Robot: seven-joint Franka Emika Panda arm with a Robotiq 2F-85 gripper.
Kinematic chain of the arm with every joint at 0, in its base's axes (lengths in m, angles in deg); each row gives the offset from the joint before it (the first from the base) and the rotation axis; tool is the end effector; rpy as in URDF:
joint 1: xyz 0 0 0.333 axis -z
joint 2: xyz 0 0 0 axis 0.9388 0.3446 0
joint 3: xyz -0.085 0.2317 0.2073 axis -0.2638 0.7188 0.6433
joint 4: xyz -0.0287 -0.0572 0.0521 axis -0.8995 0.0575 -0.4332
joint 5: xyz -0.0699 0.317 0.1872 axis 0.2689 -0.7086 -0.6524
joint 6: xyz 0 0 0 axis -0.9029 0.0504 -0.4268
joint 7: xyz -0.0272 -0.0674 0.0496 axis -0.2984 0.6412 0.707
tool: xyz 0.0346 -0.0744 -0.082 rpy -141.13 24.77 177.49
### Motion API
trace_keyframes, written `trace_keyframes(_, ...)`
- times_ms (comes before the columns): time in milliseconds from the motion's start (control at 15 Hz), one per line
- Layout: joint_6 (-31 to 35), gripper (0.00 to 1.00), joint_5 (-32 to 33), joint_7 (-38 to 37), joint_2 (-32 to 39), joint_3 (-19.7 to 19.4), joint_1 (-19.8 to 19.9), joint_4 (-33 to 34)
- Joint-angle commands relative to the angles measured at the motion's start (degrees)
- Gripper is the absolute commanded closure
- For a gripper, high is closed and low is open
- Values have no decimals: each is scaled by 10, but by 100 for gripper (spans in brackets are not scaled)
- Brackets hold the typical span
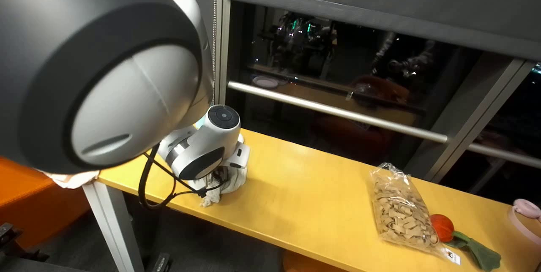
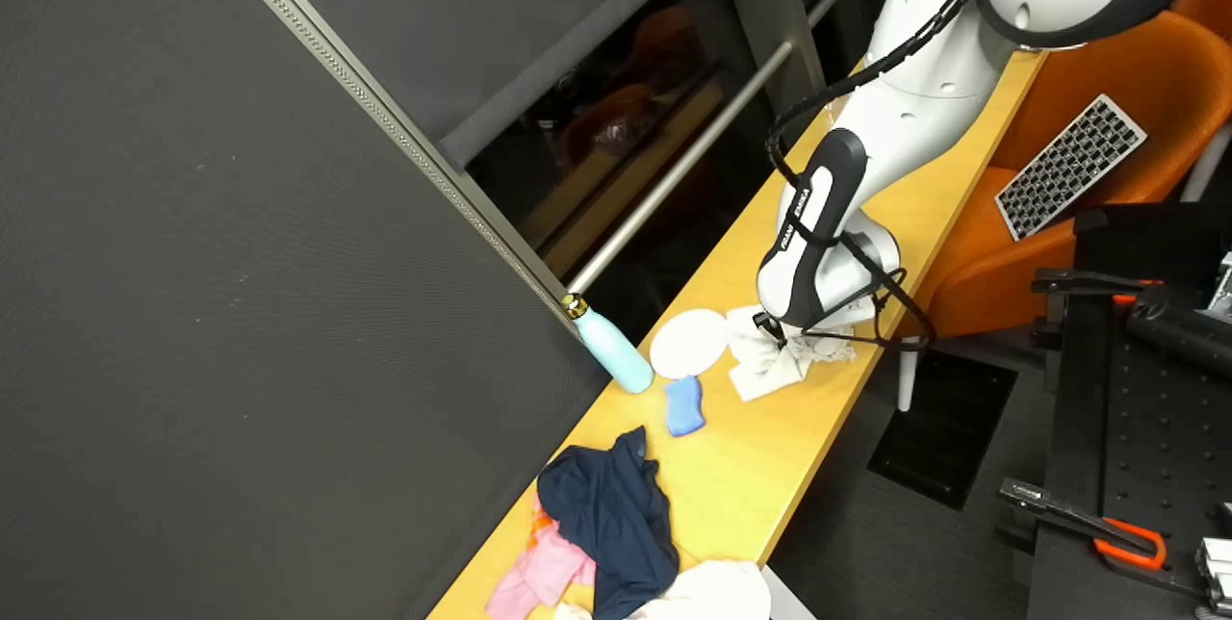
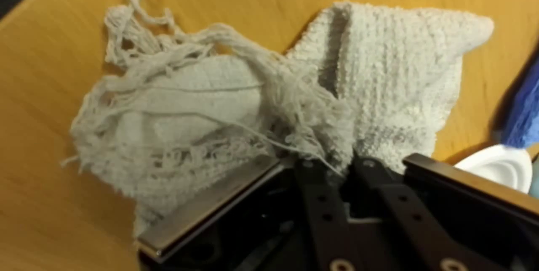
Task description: Wipe the table with the white towel
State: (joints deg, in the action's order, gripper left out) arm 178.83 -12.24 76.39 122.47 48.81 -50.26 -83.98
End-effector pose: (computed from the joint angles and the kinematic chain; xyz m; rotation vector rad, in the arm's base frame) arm 0.6632 -0.1062 -0.0291 -2.6358 1.0271 -0.3869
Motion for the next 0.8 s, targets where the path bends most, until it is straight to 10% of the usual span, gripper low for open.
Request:
trace_keyframes(0, -141, 97, -14, -5, -32, -35, -49, 12)
trace_keyframes(467, -428, 97, 51, -87, 36, -155, -199, 234)
trace_keyframes(733, -517, 97, 85, -104, 83, -153, -245, 351)
